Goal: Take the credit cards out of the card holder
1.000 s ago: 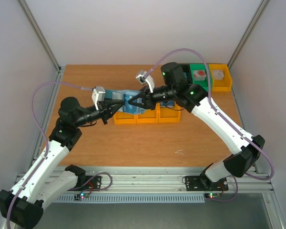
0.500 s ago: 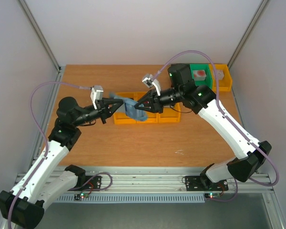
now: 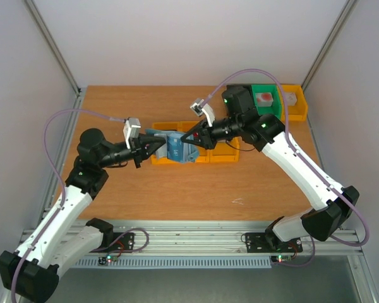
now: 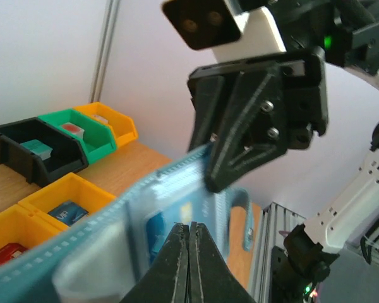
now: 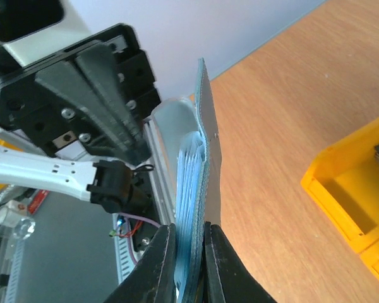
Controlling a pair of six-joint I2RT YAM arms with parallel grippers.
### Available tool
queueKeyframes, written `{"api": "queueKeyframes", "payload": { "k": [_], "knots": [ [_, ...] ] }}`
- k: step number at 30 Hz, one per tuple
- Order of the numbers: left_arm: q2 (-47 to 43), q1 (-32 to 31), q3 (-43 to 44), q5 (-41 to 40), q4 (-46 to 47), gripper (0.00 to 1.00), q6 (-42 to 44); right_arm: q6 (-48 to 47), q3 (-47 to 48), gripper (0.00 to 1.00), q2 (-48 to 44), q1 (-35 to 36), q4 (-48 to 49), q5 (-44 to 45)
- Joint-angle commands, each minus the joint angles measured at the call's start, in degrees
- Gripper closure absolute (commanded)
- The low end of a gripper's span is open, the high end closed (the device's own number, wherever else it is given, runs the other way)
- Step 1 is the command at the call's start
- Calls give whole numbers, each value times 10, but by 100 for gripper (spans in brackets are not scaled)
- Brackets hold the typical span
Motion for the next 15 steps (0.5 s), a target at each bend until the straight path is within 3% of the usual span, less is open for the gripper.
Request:
{"api": "queueKeyframes", "payload": {
  "k": [1,5,8,15],
  "knots": [
    [-15,-3,25,41,-75,97,128,16,27,99,-1,1,-5,35],
    [-7,-20,11,46,-66,81,116,22,45,99,10,3,4,16],
    [6,-27,12,3,-45,75,76,5,54,99,14,12,0,-2],
    [14,-22,34,-50,-88,73,75,-29,48,99,2,15,-9,-60]
  ]
}}
